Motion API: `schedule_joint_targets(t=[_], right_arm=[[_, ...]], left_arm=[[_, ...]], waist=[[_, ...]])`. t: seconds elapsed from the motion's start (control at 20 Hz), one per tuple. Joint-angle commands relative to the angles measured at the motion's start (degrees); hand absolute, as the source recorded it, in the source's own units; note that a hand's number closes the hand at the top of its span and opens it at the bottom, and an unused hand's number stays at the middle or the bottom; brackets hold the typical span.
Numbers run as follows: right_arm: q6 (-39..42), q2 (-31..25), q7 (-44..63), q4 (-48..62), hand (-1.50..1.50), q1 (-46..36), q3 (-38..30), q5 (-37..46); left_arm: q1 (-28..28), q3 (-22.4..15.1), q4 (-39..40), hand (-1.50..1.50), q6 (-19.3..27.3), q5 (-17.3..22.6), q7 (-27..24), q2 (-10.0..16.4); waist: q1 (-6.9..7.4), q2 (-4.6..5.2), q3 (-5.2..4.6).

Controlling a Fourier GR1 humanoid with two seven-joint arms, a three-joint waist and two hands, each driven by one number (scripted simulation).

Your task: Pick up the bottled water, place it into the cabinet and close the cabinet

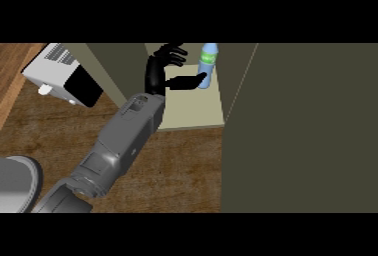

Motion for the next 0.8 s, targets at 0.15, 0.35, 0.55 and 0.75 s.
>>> schedule_joint_targets(t=[0.15,0.35,0.55,0.75], right_arm=[[-1.2,-1.0,2.3,-4.5,-1.5,-1.1,-0.4,-4.5],[-2.0,-0.8,2.3,-5.1,-1.5,-0.8,-1.1,-4.7],[-2.0,0.3,2.6,-7.4,-1.5,0.5,0.7,-3.8],[-2.3,0.6,2.2,-8.2,-1.5,1.8,-0.4,-4.2]], left_arm=[[-4.1,1.4,6.0,-1.5,0.8,-0.1,-0.9,-0.4],[-6.3,1.8,8.2,-1.5,0.3,-1.2,-0.7,-0.4],[-6.8,2.9,6.3,-1.5,-1.2,-0.5,-5.2,-0.4],[-4.3,5.4,4.1,-1.5,-6.9,1.7,-11.3,-0.5]], waist=[[-0.65,0.44,0.0],[-0.52,0.35,0.0],[-0.37,0.07,-0.04],[-0.51,-0.04,-0.09]])
